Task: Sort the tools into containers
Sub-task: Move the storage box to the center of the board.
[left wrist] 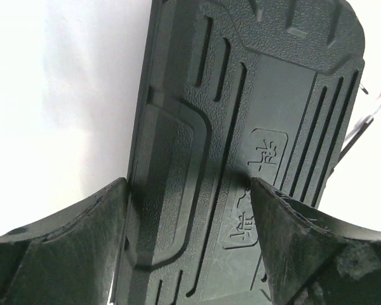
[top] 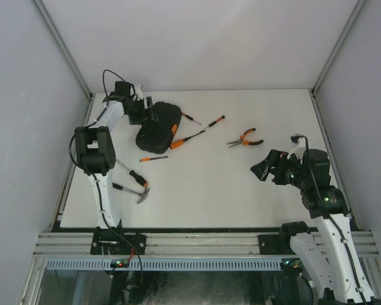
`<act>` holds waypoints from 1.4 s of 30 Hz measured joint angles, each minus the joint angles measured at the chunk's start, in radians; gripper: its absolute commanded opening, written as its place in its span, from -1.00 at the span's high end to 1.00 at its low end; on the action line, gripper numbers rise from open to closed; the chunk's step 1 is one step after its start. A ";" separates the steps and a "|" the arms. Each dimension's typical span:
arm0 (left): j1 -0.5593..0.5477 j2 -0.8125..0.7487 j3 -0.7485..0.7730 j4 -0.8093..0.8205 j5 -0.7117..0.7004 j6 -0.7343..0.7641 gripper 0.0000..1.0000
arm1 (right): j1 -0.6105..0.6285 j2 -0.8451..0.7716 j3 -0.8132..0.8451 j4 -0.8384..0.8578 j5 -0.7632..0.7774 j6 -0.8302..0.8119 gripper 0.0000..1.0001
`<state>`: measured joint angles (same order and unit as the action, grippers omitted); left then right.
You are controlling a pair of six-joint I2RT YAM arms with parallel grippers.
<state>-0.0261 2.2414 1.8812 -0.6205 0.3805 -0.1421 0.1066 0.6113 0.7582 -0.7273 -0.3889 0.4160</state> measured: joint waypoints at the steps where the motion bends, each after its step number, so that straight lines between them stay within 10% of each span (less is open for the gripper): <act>1: -0.002 -0.006 -0.012 0.003 0.002 -0.007 -0.60 | 0.000 0.000 0.000 -0.003 -0.003 0.001 -0.80; 42: -0.171 0.024 -0.018 0.134 0.027 -0.050 -1.00 | 0.012 -0.032 0.000 -0.055 0.004 0.014 -0.80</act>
<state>-0.1967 2.2654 1.8633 -0.4866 0.4080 -0.1921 0.1184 0.5789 0.7582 -0.7822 -0.3851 0.4305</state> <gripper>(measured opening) 0.998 0.901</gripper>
